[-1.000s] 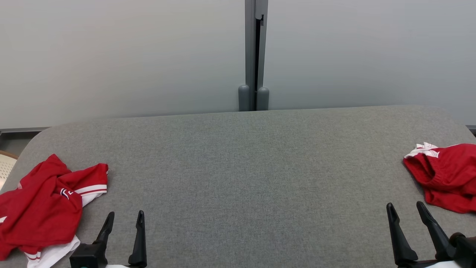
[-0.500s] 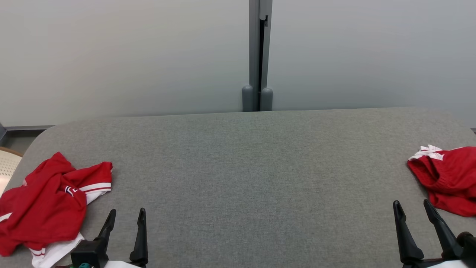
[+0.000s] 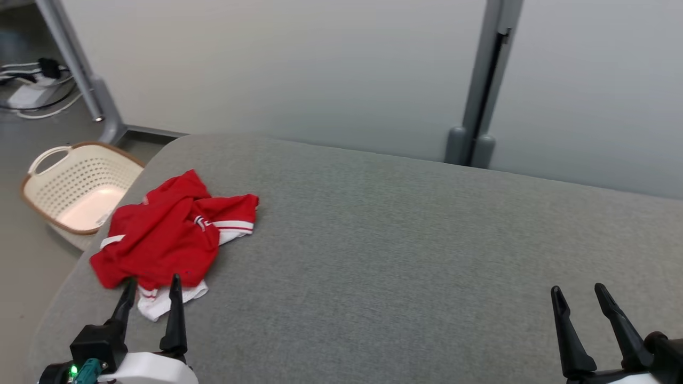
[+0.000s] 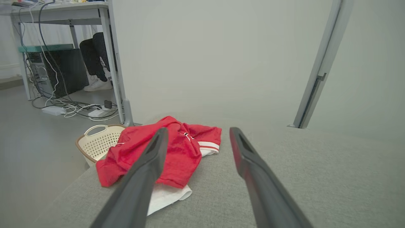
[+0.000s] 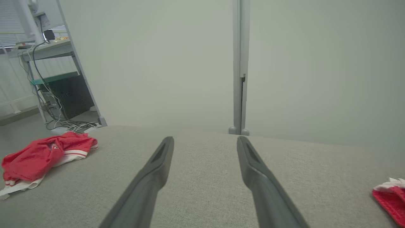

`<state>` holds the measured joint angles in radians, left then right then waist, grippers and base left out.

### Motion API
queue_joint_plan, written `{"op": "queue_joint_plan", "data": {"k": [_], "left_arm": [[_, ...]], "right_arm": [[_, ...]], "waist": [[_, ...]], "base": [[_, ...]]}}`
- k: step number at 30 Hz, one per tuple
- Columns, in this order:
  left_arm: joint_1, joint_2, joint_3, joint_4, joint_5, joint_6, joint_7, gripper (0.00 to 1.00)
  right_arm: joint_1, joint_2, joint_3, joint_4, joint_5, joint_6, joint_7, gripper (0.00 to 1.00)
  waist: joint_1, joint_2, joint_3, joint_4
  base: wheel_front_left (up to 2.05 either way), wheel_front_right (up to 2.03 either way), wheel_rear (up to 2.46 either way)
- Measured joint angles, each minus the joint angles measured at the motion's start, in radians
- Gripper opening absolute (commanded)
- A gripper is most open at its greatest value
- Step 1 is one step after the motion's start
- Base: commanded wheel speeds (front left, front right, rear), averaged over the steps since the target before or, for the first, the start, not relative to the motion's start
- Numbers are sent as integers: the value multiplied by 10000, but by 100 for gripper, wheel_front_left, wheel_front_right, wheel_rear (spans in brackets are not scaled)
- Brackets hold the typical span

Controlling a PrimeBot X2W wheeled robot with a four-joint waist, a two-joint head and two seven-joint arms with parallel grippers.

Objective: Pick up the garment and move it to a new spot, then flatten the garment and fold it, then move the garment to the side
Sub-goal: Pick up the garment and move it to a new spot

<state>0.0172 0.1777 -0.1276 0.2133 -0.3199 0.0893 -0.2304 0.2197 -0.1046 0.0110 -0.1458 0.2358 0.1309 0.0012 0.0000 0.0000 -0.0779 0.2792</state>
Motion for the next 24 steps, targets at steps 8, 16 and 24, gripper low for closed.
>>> {"op": "queue_joint_plan", "data": {"k": [8,16,24], "left_arm": [[330,75,88,-736,90,362,81,100],[411,2,86,-1106,-81,525,291,100],[-512,-257,-130,-564,-366,341,512,100]], "right_arm": [[-145,98,119,81,-35,0,-10,100],[-243,48,155,151,-113,0,0,100],[-488,-222,113,-307,-303,0,378,100]], "waist": [[1,0,23,1523],[0,0,122,2026],[0,0,693,1889]], "base": [[0,0,0],[0,0,0],[0,0,0]]}}
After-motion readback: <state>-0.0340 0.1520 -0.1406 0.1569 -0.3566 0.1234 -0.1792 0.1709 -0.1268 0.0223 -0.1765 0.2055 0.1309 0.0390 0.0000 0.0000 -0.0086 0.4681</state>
